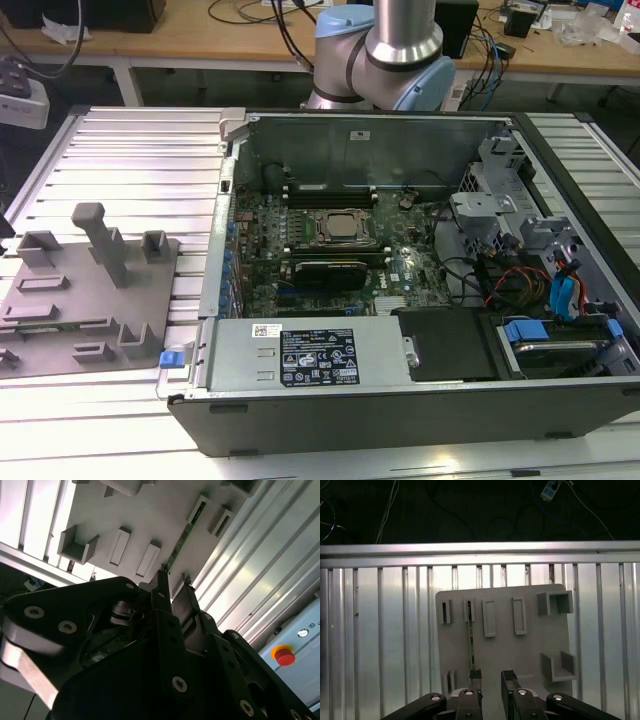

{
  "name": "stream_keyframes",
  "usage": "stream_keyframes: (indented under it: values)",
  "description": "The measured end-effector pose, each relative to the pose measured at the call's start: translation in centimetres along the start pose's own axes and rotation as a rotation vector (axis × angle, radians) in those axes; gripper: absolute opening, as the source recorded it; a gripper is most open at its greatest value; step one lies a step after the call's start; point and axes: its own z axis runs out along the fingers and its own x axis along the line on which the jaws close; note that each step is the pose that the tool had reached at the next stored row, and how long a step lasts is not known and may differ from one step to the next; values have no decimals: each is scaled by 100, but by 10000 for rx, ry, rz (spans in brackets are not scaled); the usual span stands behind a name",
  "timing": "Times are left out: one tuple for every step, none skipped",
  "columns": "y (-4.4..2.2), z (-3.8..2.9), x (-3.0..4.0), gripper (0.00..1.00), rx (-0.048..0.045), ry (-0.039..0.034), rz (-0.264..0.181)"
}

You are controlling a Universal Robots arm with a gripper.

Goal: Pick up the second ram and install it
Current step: 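Pick up the second ram and move it above second insertion slot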

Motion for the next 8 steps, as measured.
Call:
stream_keyframes:
  values:
    - [-1,17,1,30,-1,0,0]
    - [-1,26,1,30,0,0,0]
    - [-2,34,1,30,0,1,0]
    - [-2,45,1,30,-1,1,0]
    - [-2,53,1,30,-1,1,0]
    - [-3,64,1,30,0,1,0]
    - [-3,72,1,30,0,1,0]
    - [-3,82,2,30,0,1,0]
